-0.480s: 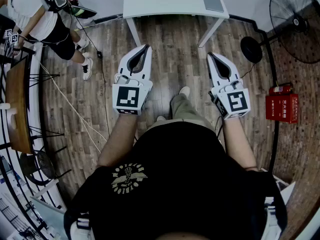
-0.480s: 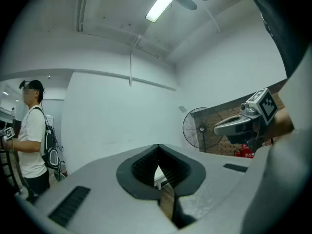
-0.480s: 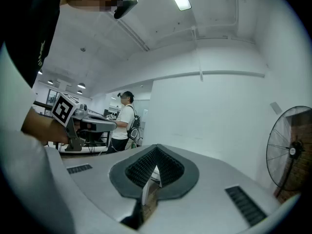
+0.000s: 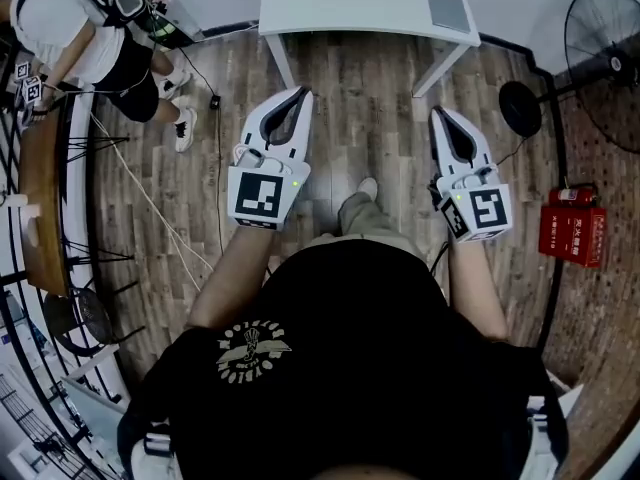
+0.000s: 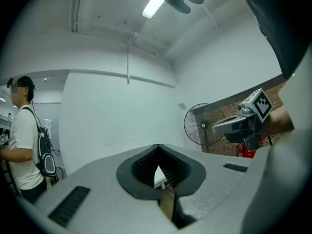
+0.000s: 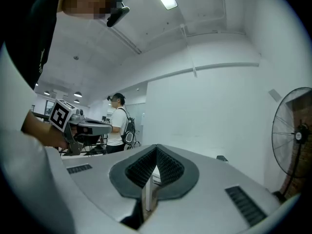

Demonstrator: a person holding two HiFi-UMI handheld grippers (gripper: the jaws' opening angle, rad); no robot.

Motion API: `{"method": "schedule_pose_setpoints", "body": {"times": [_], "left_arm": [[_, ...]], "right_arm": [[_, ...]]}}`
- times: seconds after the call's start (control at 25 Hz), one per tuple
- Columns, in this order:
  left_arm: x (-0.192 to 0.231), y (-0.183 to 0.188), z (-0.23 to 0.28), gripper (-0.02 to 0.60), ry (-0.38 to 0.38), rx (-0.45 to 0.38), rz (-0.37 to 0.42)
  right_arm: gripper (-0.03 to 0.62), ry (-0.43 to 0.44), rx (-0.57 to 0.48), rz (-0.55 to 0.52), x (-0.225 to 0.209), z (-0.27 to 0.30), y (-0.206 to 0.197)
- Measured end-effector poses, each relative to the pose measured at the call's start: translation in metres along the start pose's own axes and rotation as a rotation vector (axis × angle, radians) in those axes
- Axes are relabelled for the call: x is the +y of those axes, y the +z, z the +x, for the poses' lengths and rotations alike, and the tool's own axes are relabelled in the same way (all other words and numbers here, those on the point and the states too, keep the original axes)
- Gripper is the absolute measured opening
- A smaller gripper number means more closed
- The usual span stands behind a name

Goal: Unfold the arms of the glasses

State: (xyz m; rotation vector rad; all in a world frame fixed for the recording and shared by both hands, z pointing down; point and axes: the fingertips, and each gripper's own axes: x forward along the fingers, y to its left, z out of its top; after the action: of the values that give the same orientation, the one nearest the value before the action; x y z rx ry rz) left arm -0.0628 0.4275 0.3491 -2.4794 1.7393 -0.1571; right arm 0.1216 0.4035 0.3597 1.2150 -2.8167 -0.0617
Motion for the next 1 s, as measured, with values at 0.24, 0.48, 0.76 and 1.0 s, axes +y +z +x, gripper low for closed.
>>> {"method": "schedule_pose_setpoints", "body": {"times": [0.24, 0.48, 0.76, 1.0], "left_arm": [[0.012, -0.023, 0.027, 0.006, 0.013, 0.044, -0.043], [0.025, -0.038, 0.053, 0.006, 0.025, 0.065, -0.069], [0.030, -0.034, 0.106, 0.006, 0.013, 0.073, -0.070], [0.021, -0.027, 0.159, 0.006, 0.011, 0.067, -0.086]], "right_arm": [[0.002, 0.038, 0.021, 0.014, -0.013, 0.027, -0.008], [0.002, 0.054, 0.046, 0.021, -0.031, 0.050, -0.017], [0.002, 0.050, 0.031, 0.023, -0.073, 0.074, -0.009], [0.002, 0.032, 0.026, 0.029, -0.128, 0.083, -0.006]]}}
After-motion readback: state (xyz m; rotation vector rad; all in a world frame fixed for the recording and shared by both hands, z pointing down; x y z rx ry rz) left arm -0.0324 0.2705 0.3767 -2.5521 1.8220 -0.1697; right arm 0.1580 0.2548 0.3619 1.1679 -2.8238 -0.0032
